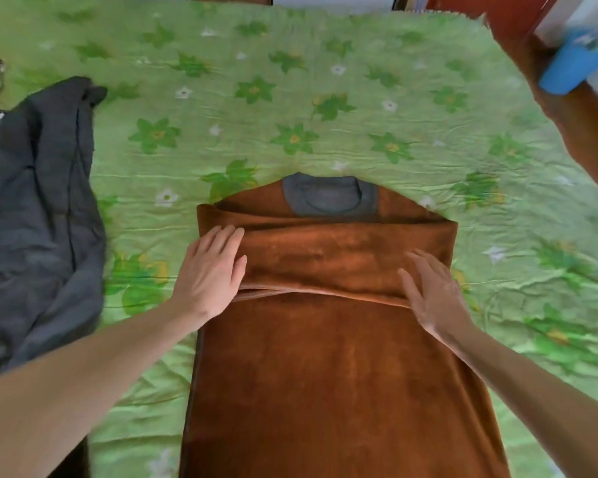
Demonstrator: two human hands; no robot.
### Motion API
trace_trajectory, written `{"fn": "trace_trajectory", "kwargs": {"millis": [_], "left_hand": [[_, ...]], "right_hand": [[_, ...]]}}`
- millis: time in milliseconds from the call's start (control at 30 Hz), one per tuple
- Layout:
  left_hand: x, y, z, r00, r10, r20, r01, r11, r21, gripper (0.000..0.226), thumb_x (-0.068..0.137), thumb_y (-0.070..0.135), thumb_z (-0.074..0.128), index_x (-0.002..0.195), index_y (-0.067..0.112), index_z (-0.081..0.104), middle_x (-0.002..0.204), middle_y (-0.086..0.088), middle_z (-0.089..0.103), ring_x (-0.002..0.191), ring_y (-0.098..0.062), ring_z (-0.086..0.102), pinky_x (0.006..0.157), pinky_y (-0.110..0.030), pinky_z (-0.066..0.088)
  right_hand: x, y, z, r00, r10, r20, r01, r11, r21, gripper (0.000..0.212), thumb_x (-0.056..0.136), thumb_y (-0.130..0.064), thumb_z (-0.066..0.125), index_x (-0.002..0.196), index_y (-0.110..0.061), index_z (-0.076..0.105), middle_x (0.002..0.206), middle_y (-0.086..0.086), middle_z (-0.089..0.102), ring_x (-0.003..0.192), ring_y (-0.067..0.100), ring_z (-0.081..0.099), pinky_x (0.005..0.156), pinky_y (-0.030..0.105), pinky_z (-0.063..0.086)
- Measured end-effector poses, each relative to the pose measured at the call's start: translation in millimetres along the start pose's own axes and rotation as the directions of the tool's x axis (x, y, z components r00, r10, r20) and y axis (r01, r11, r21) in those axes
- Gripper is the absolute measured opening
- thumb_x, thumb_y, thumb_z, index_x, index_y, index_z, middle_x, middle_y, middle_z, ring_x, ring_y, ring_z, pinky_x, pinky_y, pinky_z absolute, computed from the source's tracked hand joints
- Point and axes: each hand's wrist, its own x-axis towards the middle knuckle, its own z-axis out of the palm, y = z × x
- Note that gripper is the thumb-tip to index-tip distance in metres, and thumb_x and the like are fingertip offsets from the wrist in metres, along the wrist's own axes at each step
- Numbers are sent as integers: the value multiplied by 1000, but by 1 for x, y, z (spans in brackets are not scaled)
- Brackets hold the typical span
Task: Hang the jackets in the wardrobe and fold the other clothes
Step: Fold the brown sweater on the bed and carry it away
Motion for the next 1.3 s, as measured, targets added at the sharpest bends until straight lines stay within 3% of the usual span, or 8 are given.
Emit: {"fn": "trace_trajectory", "kwargs": {"millis": [267,433,600,800,967,1100,1200,1300], "left_hand": [[32,-23,41,915,-220,338,237,971,-10,70,106,61,15,168,30,5,176,1,3,162,-25,5,129,-51,13],[46,-27,44,984,-124,128,108,986,125,62,106,54,28,142,13,57,143,-16,57,128,-41,54,107,-59,42],[96,-22,32,993,-109,54,95,971,221,42,104,40,49,118,2,63,124,-21,59,111,-43,55,102,-57,44],[156,-14,29,973,-43,227,82,983,-166,66,100,27,67,157,11,39,154,-13,52,141,-34,49,119,-48,40],[184,0,21,971,-98,219,178,905,-385,56,87,4,75,140,17,62,112,-3,69,108,-28,67,85,-29,50],[160,-11,4,974,225,-33,-225,936,-271,30,82,-7,70,107,10,68,87,8,55,72,-14,53,64,-17,36],[126,-24,-3,898,433,-82,-439,895,-80,27,77,-5,72,100,5,64,97,-8,62,81,-25,62,70,-31,51],[101,-35,11,866,499,31,-499,867,4,28,77,1,75,101,9,63,101,-7,57,93,-28,62,83,-41,55]], "right_hand": [[59,-7,16,977,48,206,-21,991,-129,62,108,-54,28,165,-29,22,173,-2,17,160,22,10,127,48,18],[88,-5,13,948,44,314,53,955,-292,64,103,-57,43,160,-29,31,166,-1,30,148,29,34,110,50,43],[134,1,-2,986,-71,153,105,968,-230,42,101,-47,44,124,-17,62,124,6,60,115,29,57,92,46,50],[194,-2,-3,972,-68,223,109,978,-177,68,107,-31,49,165,-18,18,165,12,33,153,32,29,123,53,24],[223,-16,-8,950,-46,308,65,997,-52,38,92,-20,70,128,-26,59,113,4,69,103,30,64,76,34,44],[192,-1,-15,961,-261,94,265,963,-40,23,87,-8,76,101,-17,60,88,-5,57,83,22,55,66,29,36],[157,30,-19,892,-447,-73,429,885,-179,26,78,-3,79,94,-6,58,88,6,59,78,27,53,65,32,39],[129,59,-12,864,-503,40,491,821,-292,32,71,-5,82,93,-7,59,92,8,58,81,31,55,68,39,46]]}}
